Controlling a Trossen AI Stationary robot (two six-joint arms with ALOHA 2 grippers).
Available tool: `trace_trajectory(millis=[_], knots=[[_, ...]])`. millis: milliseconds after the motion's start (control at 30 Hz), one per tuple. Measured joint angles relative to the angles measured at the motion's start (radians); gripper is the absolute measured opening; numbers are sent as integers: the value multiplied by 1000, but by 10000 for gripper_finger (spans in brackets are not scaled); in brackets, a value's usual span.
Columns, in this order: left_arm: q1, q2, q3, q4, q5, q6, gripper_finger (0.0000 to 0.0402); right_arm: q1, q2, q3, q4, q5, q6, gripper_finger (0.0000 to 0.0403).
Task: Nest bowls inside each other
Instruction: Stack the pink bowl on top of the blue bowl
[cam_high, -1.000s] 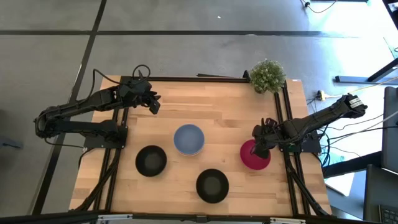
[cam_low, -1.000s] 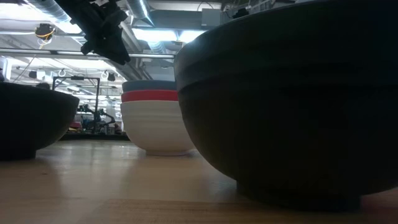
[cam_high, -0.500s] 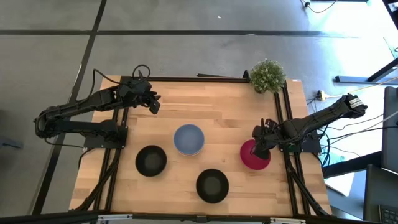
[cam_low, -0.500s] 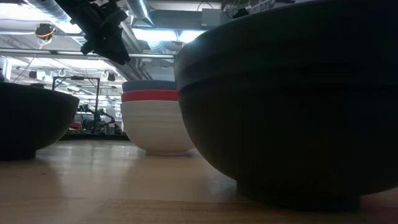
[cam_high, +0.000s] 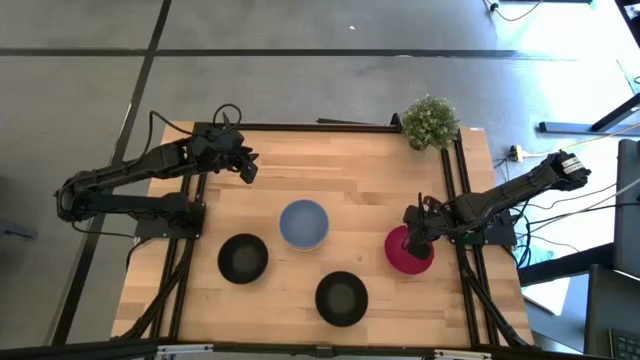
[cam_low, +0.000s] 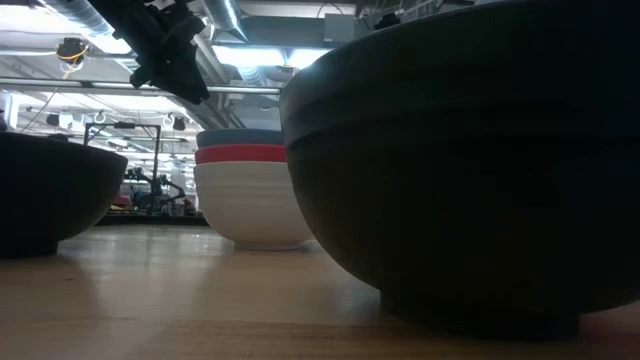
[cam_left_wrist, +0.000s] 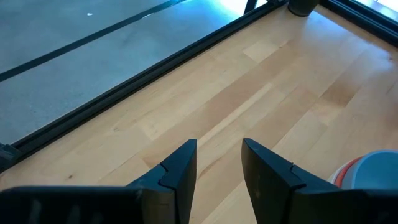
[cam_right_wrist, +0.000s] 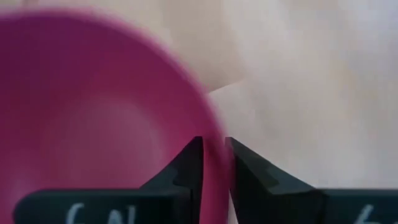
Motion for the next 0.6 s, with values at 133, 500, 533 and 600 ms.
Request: trace_trajectory(millis=[133, 500, 533, 600], knots=[[0, 0, 0, 0, 0, 0, 121, 0, 1, -90, 132, -81, 25, 68], [0, 0, 0, 0, 0, 1, 121, -23, -7, -39, 119, -57, -33, 16], [0, 0, 0, 0, 0, 1, 121, -27, -6, -26, 116, -49, -38, 16], [0, 0, 0, 0, 0, 1, 121, -40, -5, 15, 92, -19, -60, 16]])
